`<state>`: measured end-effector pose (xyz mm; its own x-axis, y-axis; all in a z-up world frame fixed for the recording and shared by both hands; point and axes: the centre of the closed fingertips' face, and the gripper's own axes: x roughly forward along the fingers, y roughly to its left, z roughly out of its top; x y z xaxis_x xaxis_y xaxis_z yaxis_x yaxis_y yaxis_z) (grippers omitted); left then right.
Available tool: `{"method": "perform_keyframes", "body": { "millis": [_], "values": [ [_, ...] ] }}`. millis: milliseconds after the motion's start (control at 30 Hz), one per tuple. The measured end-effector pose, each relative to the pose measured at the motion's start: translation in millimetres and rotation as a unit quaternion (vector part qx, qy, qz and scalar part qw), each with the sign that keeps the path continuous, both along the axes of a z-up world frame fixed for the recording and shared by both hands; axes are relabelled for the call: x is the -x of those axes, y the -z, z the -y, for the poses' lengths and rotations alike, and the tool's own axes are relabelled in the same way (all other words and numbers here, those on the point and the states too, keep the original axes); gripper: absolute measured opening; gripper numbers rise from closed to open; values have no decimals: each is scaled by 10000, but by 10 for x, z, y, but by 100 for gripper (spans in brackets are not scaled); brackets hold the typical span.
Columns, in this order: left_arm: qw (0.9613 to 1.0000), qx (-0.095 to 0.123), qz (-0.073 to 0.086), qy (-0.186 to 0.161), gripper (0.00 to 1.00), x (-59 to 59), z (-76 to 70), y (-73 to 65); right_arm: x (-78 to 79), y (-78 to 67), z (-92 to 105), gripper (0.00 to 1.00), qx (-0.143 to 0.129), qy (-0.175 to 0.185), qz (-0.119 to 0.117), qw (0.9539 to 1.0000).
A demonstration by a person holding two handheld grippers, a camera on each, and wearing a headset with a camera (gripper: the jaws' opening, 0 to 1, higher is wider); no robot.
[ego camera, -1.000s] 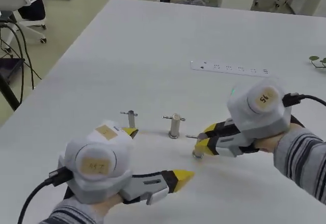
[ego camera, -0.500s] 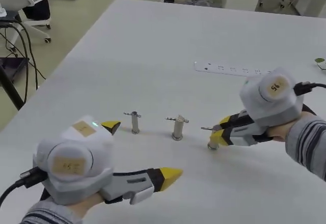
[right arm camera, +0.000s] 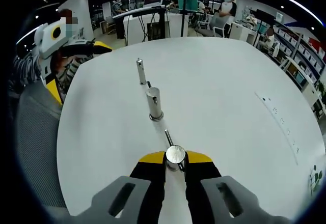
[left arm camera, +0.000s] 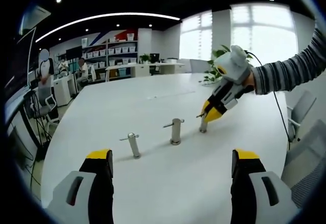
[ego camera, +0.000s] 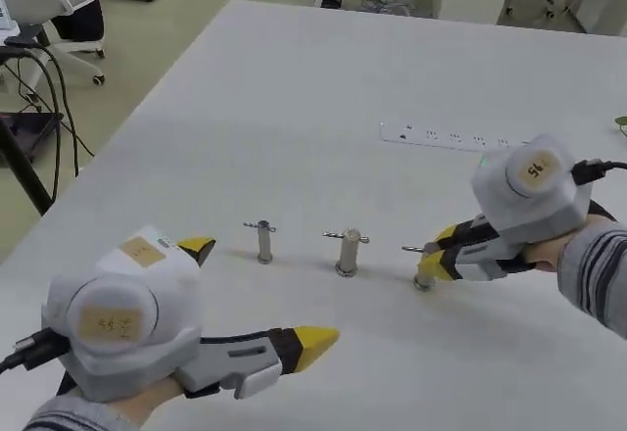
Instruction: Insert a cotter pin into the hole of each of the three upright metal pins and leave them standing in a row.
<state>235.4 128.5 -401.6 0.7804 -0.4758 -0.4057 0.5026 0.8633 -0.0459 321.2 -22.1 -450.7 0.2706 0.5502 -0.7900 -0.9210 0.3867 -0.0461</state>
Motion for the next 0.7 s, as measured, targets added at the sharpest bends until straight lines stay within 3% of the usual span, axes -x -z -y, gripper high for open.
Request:
{"method": "perform_keyframes", "body": {
  "millis": [367,500,700],
  "values": [
    [9998,107,-114,-96,97,13,-49,41,-36,14,30,9,-103,-67,-92,9999],
    [9996,168,-169,-143,97,9,-73,50,-28,33,40,10,-26,-235,-1,9997],
    [9995,191,-183,-173,98,8,-99,24,-12,-65,95,27,-142,59,161,9998]
  ]
}}
